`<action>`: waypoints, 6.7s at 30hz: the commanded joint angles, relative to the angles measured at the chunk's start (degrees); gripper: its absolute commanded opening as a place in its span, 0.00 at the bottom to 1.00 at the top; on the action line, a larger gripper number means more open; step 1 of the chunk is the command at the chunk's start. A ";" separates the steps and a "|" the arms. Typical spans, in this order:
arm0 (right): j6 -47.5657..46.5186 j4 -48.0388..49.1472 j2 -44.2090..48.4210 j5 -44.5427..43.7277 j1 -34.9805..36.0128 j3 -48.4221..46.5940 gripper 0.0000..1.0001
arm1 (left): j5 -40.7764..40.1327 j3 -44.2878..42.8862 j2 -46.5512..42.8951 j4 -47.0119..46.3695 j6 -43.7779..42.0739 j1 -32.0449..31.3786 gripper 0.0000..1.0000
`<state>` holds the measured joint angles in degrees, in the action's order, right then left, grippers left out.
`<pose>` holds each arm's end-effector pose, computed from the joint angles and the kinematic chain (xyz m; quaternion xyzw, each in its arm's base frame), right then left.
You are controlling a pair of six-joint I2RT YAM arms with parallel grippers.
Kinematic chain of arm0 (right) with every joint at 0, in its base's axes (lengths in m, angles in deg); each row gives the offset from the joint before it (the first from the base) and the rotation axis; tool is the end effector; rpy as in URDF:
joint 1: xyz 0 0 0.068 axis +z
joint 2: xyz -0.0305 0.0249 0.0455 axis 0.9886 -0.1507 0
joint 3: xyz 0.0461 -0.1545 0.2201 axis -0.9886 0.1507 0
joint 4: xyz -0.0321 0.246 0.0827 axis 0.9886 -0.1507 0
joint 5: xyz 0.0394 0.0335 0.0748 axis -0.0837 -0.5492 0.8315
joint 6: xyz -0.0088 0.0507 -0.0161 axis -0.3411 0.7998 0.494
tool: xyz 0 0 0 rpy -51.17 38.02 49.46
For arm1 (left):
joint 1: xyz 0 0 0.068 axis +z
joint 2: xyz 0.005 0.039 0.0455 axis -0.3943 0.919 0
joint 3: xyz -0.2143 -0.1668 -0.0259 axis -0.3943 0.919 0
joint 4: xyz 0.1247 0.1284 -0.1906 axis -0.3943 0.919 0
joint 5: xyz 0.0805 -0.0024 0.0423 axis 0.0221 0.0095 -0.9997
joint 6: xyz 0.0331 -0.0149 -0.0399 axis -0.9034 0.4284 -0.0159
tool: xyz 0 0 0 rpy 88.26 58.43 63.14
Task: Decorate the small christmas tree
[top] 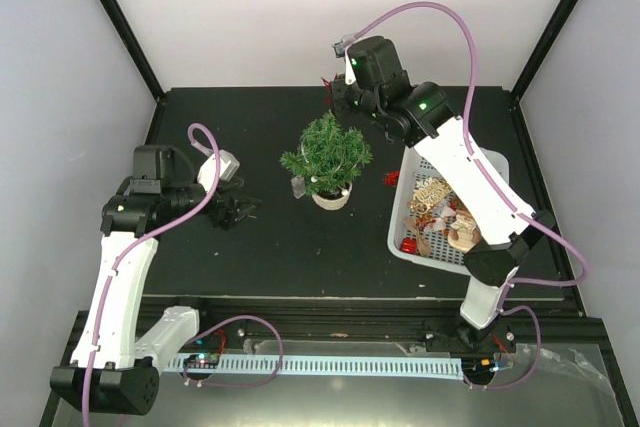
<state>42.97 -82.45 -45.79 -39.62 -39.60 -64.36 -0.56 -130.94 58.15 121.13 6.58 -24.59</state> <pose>0.2811 0.2405 0.4712 -0.1463 0.8508 0.1538 0.4808 0.1564 -0.0303 0.3529 0.3318 0.7964 -0.3057 0.4027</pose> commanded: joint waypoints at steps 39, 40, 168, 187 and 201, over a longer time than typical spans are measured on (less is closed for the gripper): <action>2.77 4.36 -1.03 2.31 -2.32 2.74 0.01 | -0.75 0.10 -0.39 -1.53 0.52 -0.39 0.81; 2.84 4.59 -0.81 2.29 -2.31 3.23 0.01 | -0.75 0.08 -0.39 -1.49 0.56 -0.37 0.81; -0.53 3.00 -2.38 9.03 -5.53 4.76 0.07 | -0.13 1.17 -1.36 -1.69 0.68 -0.30 0.82; -3.06 0.68 -4.85 1.05 0.65 2.35 0.08 | -0.48 1.20 -2.14 -1.97 1.17 -0.27 0.82; -3.38 -0.15 -4.99 0.16 0.91 2.55 0.08 | -0.70 1.58 -2.77 -2.21 1.31 -0.30 0.82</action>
<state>40.19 -81.57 -50.23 -38.64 -39.03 -60.49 -1.91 -129.28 56.09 119.87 7.21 -24.59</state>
